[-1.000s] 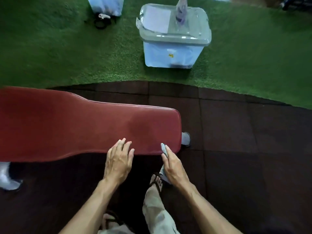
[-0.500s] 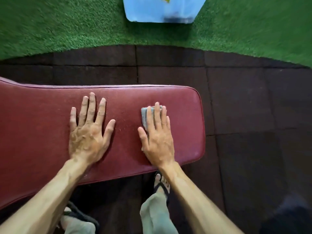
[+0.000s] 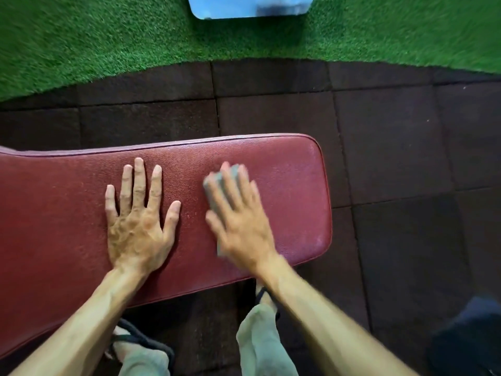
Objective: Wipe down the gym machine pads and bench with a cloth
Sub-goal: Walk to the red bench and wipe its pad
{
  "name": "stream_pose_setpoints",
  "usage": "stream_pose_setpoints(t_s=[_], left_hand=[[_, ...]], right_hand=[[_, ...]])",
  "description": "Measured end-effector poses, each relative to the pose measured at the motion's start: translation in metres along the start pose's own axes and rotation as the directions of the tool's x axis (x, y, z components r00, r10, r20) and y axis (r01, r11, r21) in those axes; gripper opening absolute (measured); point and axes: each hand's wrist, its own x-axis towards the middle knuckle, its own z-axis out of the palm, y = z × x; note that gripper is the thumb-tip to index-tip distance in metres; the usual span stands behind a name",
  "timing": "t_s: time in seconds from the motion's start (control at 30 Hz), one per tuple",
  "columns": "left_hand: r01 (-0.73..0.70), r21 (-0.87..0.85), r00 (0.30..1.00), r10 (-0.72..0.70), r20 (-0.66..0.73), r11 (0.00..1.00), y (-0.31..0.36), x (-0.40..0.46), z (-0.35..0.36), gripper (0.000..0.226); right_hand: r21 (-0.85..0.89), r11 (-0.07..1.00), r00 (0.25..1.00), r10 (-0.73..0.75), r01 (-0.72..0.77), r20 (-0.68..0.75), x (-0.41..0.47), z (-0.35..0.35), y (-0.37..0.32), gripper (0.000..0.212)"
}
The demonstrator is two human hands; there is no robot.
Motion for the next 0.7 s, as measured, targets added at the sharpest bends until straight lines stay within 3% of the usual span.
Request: stream_pose_setpoints(t_s=[0.07,0.1,0.23,0.33,0.37,0.47,0.53,0.57,0.63,0.7], left_hand=[[0.004,0.001,1.0,-0.004,0.008,1.0,-0.001,0.0,-0.001,0.07],[0.008,-0.001,1.0,-0.008,0.011,1.0,0.0,0.0,-0.001,0.07],[0.009,-0.023,1.0,-0.009,0.009,1.0,0.002,0.002,-0.001,0.07],[0.001,-0.024,1.0,-0.001,0.008,1.0,0.001,0.002,0.0,0.07],[0.003,-0.024,1.0,-0.003,0.001,1.0,0.001,0.001,0.001,0.07],[0.002,-0.027,1.0,-0.002,-0.017,1.0,0.0,0.001,0.002,0.069],[-0.002,-0.037,1.0,0.001,-0.017,0.999,-0.001,0.0,0.001,0.068],[-0.001,-0.037,1.0,0.0,-0.02,0.999,-0.001,0.001,0.001,0.068],[0.005,-0.033,1.0,-0.006,-0.018,0.999,0.0,0.0,0.002,0.069],[0.008,-0.027,1.0,-0.008,-0.025,1.0,0.0,0.001,0.002,0.069]], right_hand=[[-0.02,0.993,0.992,-0.119,0.12,0.042,-0.056,0.001,0.013,0.056],[-0.031,0.996,0.996,-0.085,0.086,0.034,-0.072,-0.001,0.033,0.055],[0.011,0.943,0.942,0.333,-0.333,-0.027,-0.033,-0.021,0.104,0.059],[0.058,0.877,0.862,0.48,-0.478,-0.161,0.055,-0.021,0.082,0.06],[0.065,0.897,0.879,0.442,-0.438,-0.182,0.071,-0.016,0.062,0.059],[0.028,0.999,0.995,0.035,-0.033,-0.091,0.033,0.001,-0.008,0.055],[0.018,0.99,0.99,-0.138,0.138,-0.003,-0.03,0.003,-0.012,0.053],[-0.005,0.988,0.988,-0.152,0.152,0.012,-0.055,0.003,0.003,0.052],[-0.031,0.999,1.0,-0.006,0.006,0.007,-0.074,-0.003,0.053,0.053],[0.006,0.965,0.964,0.264,-0.264,-0.027,-0.05,-0.013,0.095,0.056]])
